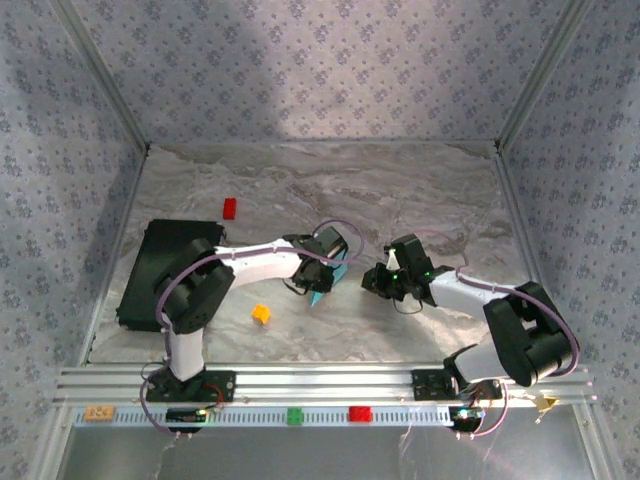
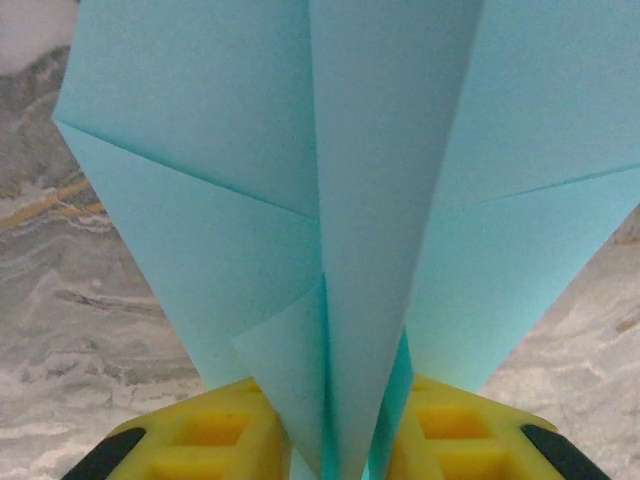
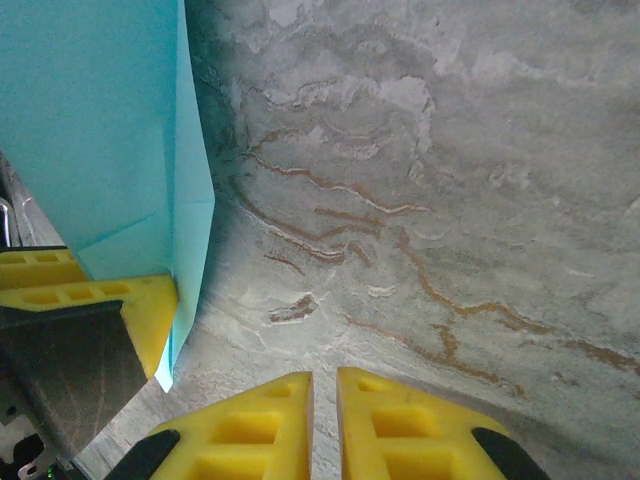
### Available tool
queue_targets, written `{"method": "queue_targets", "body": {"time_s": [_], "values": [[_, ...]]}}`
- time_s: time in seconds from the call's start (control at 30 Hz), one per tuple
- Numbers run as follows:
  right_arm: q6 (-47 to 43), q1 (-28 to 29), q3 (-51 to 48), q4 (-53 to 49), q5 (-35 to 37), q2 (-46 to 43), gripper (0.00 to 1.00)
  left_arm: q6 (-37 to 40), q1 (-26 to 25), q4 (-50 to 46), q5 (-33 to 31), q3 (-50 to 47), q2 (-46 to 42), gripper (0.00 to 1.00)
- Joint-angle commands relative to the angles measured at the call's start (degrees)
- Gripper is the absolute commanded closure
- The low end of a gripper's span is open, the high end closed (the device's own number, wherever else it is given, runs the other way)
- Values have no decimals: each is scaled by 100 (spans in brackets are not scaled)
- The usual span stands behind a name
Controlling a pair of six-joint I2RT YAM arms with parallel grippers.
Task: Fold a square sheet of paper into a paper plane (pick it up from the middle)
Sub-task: Turn over a paper plane at the center of the table.
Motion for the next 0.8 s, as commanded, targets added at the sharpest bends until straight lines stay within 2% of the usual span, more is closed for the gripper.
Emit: {"method": "queue_targets", "body": {"time_s": [0.0, 0.43, 0.77], "values": [[6, -47, 43, -143, 85, -116, 85, -331, -25, -421, -236, 196, 270, 73], [-53, -243, -91, -183, 17, -382, 84, -1534, -46, -638, -230, 710, 633, 71], [-100, -384, -237, -150, -60, -490, 84, -1730, -161, -720, -488, 798, 559, 65]]}}
